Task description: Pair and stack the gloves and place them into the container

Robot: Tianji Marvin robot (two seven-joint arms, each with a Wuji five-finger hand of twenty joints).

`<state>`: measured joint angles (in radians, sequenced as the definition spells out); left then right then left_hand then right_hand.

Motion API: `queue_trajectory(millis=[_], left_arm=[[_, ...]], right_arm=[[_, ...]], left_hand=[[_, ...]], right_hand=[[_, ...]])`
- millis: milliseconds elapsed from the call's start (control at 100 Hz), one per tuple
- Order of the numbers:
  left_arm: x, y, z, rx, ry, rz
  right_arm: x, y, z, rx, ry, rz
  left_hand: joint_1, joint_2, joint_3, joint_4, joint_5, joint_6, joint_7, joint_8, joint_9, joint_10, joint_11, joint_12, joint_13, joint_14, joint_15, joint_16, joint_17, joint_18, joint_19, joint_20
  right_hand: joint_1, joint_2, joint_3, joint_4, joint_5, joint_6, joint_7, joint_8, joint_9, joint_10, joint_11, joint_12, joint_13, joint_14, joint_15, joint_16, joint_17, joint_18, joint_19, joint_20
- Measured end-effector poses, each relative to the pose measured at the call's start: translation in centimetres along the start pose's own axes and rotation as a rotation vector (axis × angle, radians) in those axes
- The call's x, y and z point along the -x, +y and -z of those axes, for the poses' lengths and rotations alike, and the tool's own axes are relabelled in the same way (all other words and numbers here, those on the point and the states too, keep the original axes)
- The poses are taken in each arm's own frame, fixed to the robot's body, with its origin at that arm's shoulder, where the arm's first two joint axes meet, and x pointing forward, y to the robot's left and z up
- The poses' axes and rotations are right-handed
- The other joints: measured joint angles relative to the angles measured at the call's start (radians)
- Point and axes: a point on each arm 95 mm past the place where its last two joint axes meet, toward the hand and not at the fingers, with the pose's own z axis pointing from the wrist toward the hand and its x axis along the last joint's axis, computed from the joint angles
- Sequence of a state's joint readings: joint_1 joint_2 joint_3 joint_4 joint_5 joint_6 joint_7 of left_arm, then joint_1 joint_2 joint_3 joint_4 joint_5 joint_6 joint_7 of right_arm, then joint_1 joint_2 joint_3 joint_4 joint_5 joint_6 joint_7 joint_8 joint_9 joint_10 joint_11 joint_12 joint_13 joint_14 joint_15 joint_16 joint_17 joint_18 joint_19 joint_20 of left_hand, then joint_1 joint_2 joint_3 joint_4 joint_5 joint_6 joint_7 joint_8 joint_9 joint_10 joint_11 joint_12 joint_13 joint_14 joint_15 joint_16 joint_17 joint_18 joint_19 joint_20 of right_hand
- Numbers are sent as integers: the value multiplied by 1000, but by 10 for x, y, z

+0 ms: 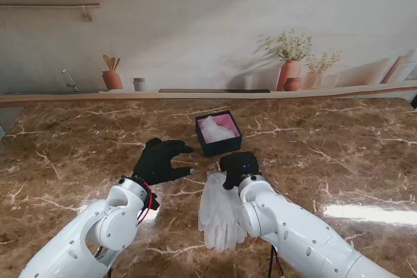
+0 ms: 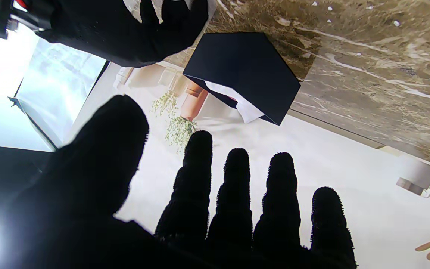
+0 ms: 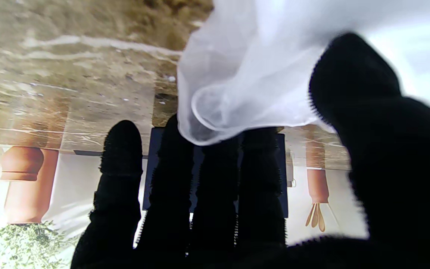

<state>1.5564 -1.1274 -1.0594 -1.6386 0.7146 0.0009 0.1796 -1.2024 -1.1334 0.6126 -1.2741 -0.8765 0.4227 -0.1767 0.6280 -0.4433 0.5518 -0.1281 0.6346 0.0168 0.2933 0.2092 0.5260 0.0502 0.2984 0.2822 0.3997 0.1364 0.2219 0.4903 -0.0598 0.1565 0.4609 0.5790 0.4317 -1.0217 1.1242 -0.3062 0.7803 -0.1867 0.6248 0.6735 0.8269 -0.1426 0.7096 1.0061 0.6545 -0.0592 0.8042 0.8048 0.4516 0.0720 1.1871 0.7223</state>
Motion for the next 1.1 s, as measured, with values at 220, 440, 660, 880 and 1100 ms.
queue_trajectory(millis=[220, 440, 660, 880, 1100], left_arm=[[4, 0, 4, -13, -9, 4], [7, 1, 7, -15, -20, 7], [8, 1, 9, -16, -25, 9], [9, -1, 10, -21, -28, 6], [10, -2, 11, -25, -27, 4]], right_arm=[[-6, -2, 2, -4, 37, -28], [-7, -5, 3, 59, 65, -109], [-1, -9, 6, 83, 77, -184], [3, 1, 15, 118, 68, -263], [8, 17, 17, 175, 82, -254]], left_hand=[[0, 0, -17, 0, 10, -1, 4, 1, 0, -3, 0, -9, 0, 0, 0, 0, 0, 1, -10, 8], [0, 0, -18, 0, 10, -1, 4, 2, 0, -4, 0, -9, 0, -1, 0, -1, 0, 2, -22, 14], [0, 0, -18, 0, 10, -11, 15, 9, 0, -5, -1, -9, 0, -3, 0, -1, 0, 2, -31, 24], [0, 0, -18, 0, 15, -12, 27, 11, 0, -5, -11, -9, 0, -3, -2, -1, 0, 3, -38, 25], [1, 8, -28, 0, 33, -13, 29, 12, 0, -5, -11, -9, 0, -3, -2, -1, 0, 3, -49, 27]], right_hand=[[72, 3, 70, -26, 236, -167, 241, 382, -11, 67, -293, -420, 121, 56, -344, -294, 102, 24, -12, -5], [206, -62, 32, -21, 325, -158, 311, 505, 419, 42, -250, -388, 546, 55, -199, -249, 410, 19, 165, -86], [257, -66, 1, -24, 337, -158, 334, 514, 458, 31, -193, -295, 586, 49, -77, -187, 434, 6, 207, -109], [272, -34, -11, -26, 200, -75, 213, -14, 458, 31, -159, -280, 585, 49, -62, -137, 406, 4, 207, -110], [272, -23, -11, -26, 272, -90, 383, -365, 458, 41, -153, -270, 584, 53, -55, -123, 406, 4, 195, -110]])
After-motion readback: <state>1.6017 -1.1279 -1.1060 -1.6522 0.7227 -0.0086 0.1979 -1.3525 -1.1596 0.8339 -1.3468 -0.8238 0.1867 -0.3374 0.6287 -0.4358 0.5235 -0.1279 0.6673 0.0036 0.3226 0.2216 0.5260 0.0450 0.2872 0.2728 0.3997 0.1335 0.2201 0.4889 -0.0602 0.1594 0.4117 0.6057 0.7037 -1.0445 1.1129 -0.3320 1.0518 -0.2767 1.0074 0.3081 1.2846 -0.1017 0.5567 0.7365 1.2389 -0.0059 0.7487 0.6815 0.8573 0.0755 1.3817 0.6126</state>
